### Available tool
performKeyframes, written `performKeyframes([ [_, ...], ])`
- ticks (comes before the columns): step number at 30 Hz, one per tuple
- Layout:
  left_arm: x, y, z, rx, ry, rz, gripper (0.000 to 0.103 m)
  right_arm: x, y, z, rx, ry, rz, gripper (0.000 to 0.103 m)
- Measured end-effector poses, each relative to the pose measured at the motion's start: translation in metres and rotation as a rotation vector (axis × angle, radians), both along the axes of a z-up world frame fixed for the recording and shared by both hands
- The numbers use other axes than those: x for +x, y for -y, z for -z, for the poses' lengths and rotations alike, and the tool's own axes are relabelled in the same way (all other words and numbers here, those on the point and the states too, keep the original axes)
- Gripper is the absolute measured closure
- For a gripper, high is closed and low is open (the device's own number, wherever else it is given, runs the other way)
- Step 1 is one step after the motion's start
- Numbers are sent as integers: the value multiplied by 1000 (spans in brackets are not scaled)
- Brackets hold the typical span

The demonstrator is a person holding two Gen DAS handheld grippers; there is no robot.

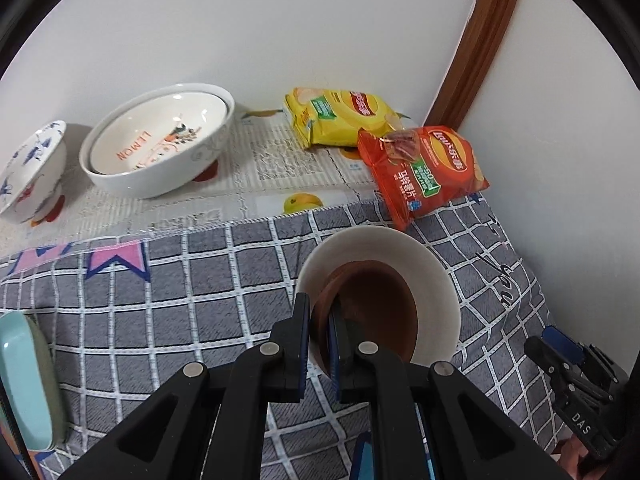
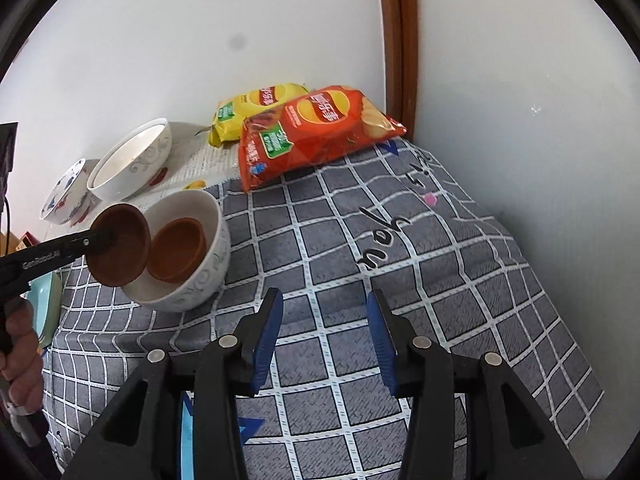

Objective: Organize plates and bowls
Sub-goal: 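Lower the second brown bowl into the white bowl with the left gripper and release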

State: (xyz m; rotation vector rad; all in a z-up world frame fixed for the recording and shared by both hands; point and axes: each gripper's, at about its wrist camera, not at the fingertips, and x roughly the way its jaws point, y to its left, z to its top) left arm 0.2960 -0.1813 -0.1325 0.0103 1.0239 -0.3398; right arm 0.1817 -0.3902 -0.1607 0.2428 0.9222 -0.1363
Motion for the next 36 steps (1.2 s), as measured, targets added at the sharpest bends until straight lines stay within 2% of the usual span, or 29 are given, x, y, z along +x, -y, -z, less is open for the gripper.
performKeyframes([
  [9,15,7,14,-19,-27,4,94,1,-3,1,7,25,-22,60],
  [13,19,9,18,-34,-39,6,94,2,-8,0,-19,22,-34,60],
  [26,26,11,30,-104,-82,9,93,11,-24,1,-15,10,-70,60],
  [31,25,12,29,-94,-97,47,91,19,-32,4,29,4,-86,60],
  [33,22,11,24,-78,-102,63,87,23,-35,3,37,9,-88,60],
  [36,16,5,9,-76,-52,60,82,31,-40,-2,49,20,-99,60],
])
